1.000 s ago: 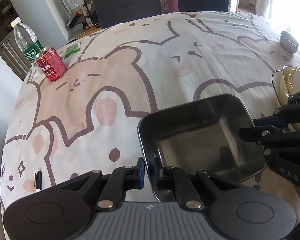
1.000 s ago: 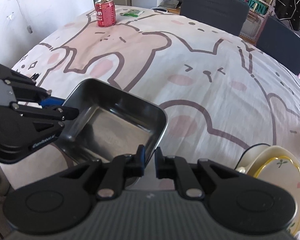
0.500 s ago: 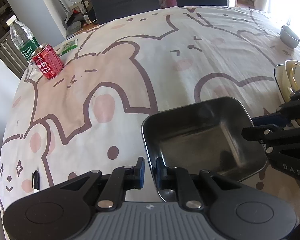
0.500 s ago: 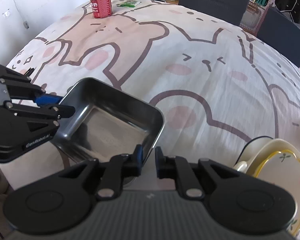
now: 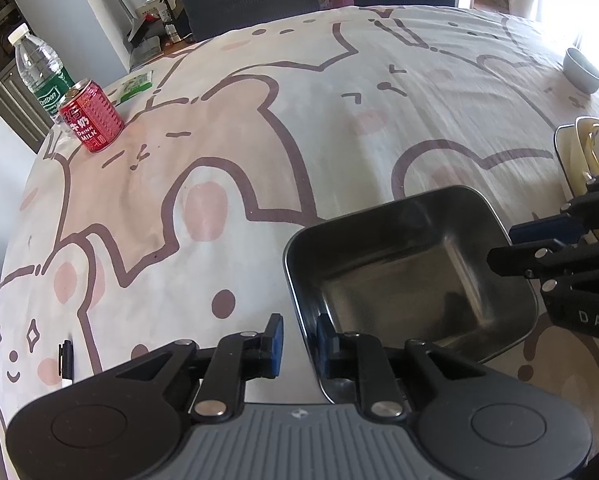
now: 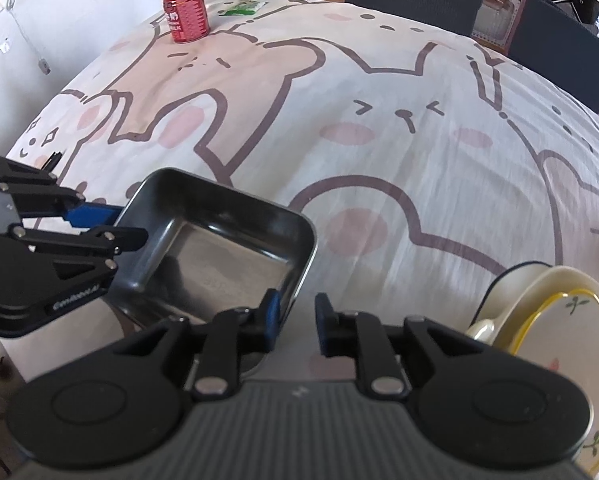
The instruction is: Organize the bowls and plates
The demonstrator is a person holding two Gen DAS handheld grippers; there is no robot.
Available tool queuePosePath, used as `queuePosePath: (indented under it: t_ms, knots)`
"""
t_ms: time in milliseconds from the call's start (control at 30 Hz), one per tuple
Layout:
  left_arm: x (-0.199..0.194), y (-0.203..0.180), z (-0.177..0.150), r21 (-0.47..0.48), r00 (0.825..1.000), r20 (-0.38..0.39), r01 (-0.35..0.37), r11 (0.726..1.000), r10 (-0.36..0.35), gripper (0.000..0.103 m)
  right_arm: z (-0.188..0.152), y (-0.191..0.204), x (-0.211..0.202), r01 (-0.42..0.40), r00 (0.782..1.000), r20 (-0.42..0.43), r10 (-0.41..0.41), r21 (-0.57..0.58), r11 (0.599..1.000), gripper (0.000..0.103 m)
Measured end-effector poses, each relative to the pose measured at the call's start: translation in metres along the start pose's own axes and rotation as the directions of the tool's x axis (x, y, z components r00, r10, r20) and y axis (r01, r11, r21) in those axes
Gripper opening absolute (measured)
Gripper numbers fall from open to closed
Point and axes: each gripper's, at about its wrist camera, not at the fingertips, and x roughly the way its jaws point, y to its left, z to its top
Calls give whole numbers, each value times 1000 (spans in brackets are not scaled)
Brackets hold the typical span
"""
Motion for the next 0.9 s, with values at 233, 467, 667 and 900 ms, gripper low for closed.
queuePosePath:
  t_ms: [233, 467, 667, 900]
  knots:
    - [-3, 5, -2, -24, 1000, 7, 17, 1000, -17, 21, 3, -9, 2, -46, 999, -13, 47, 70, 996, 23]
    - [-10, 13, -5, -72, 999, 18, 37, 997, -36, 30, 4, -13, -3, -111, 994, 6, 110, 86, 990, 32]
    - [-33, 22, -2, -133, 995, 92, 56, 990, -44, 55, 2, -12, -19, -128, 990, 59, 125, 60, 990, 48]
    - [-56, 21, 19, -211, 977, 208, 88, 974, -43, 93, -4, -57, -60, -57, 972, 233, 30, 113, 992, 76]
